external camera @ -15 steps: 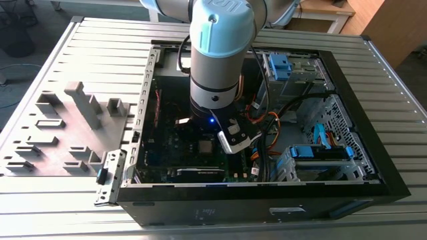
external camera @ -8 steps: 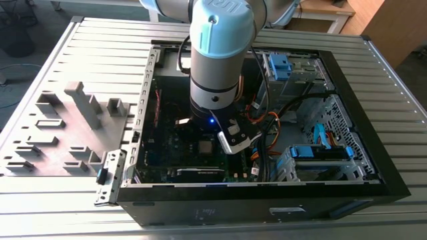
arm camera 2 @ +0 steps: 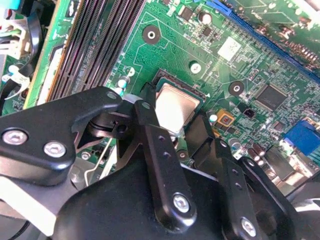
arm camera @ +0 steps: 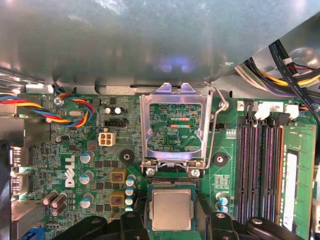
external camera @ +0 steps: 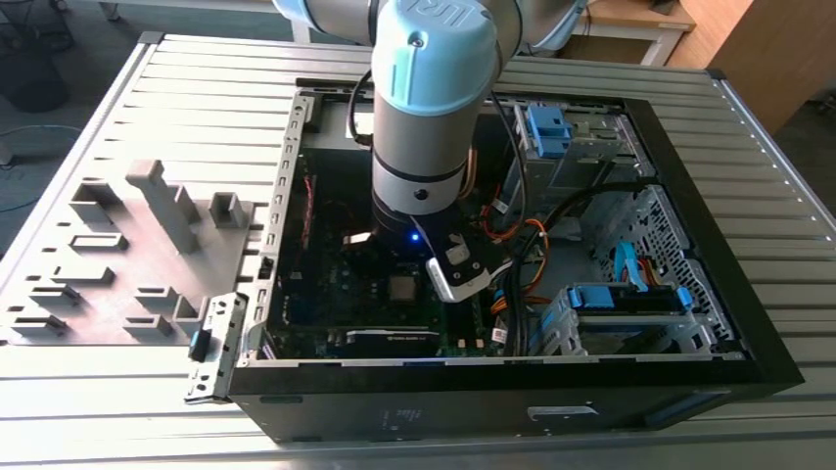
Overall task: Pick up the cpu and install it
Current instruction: 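Place the cpu into insertion slot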
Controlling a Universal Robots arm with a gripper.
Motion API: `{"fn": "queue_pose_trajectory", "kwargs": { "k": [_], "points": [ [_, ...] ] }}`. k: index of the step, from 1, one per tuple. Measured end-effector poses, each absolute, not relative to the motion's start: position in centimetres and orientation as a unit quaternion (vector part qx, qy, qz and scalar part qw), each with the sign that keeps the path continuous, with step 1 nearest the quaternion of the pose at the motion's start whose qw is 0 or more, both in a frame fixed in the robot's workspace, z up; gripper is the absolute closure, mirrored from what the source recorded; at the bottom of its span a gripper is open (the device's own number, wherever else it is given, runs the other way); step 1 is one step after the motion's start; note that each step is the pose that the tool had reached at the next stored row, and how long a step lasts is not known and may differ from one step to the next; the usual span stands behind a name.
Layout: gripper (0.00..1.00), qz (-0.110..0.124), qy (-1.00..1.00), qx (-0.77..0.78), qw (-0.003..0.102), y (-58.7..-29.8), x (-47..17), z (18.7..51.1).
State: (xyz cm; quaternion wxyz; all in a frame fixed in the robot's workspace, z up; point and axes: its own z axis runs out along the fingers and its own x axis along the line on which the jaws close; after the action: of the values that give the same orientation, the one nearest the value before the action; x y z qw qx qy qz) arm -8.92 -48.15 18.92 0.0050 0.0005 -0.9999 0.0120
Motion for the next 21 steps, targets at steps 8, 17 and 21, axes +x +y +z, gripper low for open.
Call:
{"fn": "queue_pose_trajectory", "kwargs": {
  "k": [8, 17, 21],
  "points": [
    [0.53, 0.012, -1.000, 0.001, 0.005, -48.23, -8.92, 18.92],
    [0.52, 0.012, -1.000, 0.001, 0.005, -48.23, -8.92, 18.92],
    [0.46, 0.012, -1.000, 0.001, 0.005, -48.23, -8.92, 18.92]
  ]
}}
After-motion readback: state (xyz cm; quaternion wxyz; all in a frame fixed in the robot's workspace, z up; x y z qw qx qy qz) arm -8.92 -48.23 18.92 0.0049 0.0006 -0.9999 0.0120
